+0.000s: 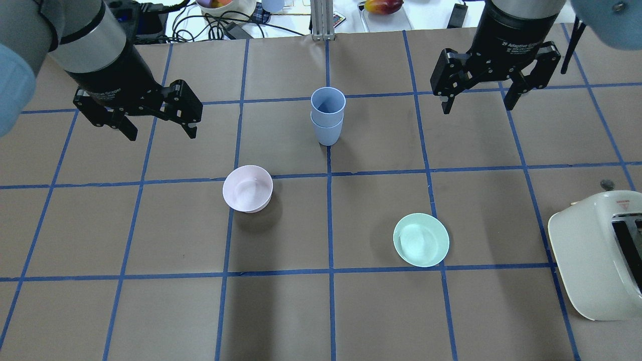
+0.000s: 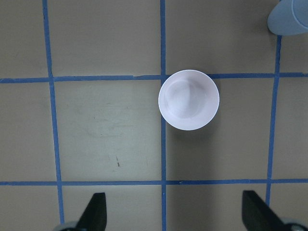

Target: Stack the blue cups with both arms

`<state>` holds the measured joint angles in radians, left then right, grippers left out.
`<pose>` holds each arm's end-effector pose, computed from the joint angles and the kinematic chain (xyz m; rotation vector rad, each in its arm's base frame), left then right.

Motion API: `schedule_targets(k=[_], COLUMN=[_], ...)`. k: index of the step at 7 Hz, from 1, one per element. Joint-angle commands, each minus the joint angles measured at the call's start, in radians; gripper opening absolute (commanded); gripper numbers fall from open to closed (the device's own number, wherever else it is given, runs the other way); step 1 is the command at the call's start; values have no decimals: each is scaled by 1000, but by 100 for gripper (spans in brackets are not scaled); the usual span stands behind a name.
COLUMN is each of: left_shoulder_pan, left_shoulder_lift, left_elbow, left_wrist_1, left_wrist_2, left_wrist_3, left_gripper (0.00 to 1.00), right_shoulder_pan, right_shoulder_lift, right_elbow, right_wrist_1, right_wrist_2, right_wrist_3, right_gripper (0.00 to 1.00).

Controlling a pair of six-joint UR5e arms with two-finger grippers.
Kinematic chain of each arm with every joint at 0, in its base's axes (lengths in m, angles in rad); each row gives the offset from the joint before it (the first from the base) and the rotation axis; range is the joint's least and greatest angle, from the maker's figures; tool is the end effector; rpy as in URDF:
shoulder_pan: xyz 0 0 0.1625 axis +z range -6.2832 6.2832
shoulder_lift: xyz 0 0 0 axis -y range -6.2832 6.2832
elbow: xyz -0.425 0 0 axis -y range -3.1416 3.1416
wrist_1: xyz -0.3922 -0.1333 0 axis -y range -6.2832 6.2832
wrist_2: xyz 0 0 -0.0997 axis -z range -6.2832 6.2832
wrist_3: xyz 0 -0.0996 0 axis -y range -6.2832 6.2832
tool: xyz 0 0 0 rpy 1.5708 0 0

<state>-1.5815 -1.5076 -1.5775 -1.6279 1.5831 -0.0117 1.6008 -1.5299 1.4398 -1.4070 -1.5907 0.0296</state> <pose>-0.1370 -0.4629 0.5091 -0.0016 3.1293 0.0007 0.1463 -0.4959 0.5158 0.0018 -3.1174 -0.1139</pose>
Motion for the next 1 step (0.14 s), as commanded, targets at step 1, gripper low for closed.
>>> schedule_targets(k=[1], left_shoulder_pan=[0], left_shoulder_lift=[1], left_elbow=[1], left_wrist_1=[0], left_wrist_2=[2], left_wrist_3=[-5], left_gripper=[100], right_shoulder_pan=[-1], right_shoulder_lift=[-1], right_elbow=[2], right_wrist_1=[0], right_wrist_2=[-1], right_wrist_3=[0], right_gripper=[100])
